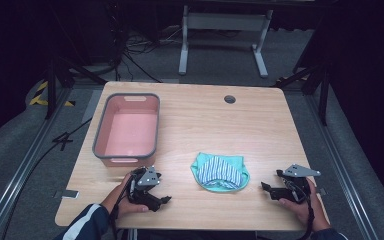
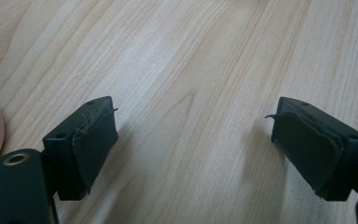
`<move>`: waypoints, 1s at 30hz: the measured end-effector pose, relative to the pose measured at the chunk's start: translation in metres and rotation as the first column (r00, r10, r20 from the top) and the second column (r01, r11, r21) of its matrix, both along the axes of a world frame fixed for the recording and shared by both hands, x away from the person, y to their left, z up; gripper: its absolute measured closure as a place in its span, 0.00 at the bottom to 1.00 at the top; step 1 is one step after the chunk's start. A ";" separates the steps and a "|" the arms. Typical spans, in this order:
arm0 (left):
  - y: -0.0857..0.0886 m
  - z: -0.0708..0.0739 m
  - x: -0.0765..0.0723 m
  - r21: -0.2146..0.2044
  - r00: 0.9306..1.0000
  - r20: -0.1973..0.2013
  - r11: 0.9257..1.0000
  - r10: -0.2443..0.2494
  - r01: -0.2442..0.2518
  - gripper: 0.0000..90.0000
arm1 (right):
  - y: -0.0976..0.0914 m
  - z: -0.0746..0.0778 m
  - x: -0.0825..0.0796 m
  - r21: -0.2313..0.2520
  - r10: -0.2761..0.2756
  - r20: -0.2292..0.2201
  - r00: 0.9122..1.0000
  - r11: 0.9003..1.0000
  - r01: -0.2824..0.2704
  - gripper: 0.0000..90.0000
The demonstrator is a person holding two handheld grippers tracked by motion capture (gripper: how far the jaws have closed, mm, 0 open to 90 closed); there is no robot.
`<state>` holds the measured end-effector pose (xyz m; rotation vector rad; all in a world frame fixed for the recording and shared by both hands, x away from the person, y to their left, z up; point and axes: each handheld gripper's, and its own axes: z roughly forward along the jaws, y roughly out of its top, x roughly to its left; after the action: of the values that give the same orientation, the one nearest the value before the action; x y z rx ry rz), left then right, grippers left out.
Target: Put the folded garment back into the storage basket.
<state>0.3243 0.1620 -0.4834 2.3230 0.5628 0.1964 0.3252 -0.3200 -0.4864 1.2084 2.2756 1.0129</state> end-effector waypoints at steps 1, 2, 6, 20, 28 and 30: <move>0.000 0.000 0.000 0.001 1.000 0.000 1.000 -0.001 0.001 0.16 | 0.000 0.000 0.000 -0.001 0.000 0.000 1.000 1.000 0.000 0.22; 0.000 0.000 0.000 0.002 1.000 0.001 1.000 -0.002 0.002 0.16 | 0.000 0.000 0.000 -0.001 0.000 0.001 1.000 1.000 0.000 0.22; 0.000 0.000 0.000 0.007 1.000 0.005 1.000 0.001 -0.001 0.16 | 0.000 0.000 0.000 -0.001 -0.001 0.000 1.000 1.000 0.001 0.22; -0.006 0.005 -0.004 0.026 1.000 -0.002 0.999 0.023 -0.023 0.26 | 0.000 0.000 0.000 -0.001 -0.002 0.002 1.000 1.000 0.002 0.21; -0.012 0.010 -0.002 0.001 1.000 -0.013 1.000 0.013 -0.013 0.28 | 0.000 0.000 -0.001 -0.001 -0.009 -0.002 1.000 1.000 0.009 0.21; -0.015 0.010 -0.002 0.014 1.000 -0.006 1.000 0.008 -0.008 0.29 | 0.000 0.000 0.000 -0.001 -0.011 -0.003 1.000 1.000 0.011 0.21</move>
<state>0.3224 0.1471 -0.4732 2.3357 0.5756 0.1972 0.3249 -0.3197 -0.4864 1.2213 2.2685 1.0072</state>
